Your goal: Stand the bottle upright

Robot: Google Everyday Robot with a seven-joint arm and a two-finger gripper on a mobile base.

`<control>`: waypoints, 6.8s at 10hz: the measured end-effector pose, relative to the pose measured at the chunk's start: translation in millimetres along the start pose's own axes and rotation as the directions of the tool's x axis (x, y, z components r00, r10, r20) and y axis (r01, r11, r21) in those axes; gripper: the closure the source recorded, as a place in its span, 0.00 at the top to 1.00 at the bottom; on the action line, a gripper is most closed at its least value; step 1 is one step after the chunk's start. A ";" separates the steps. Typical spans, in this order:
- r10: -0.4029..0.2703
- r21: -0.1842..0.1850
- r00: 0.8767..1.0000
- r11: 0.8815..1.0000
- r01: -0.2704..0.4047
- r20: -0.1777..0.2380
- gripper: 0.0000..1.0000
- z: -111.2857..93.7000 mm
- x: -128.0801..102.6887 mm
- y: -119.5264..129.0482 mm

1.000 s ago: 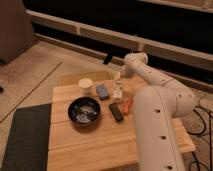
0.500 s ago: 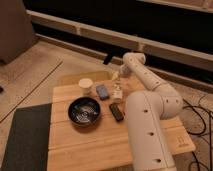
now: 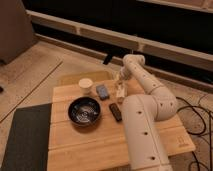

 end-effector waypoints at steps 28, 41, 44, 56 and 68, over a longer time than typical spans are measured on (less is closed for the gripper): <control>-0.314 -0.020 0.815 0.929 0.369 0.488 0.00 -141.0 -71.2 76.6; -0.351 -0.121 0.533 0.739 0.662 0.770 0.00 -156.3 -102.1 147.1; -0.382 -0.137 0.509 0.682 0.719 0.772 0.00 -153.2 -88.1 136.1; -0.402 -0.068 0.388 0.617 0.784 0.829 0.00 -190.1 -92.4 110.8; -0.196 -0.075 0.180 0.450 0.890 0.964 0.00 -167.6 -51.3 113.4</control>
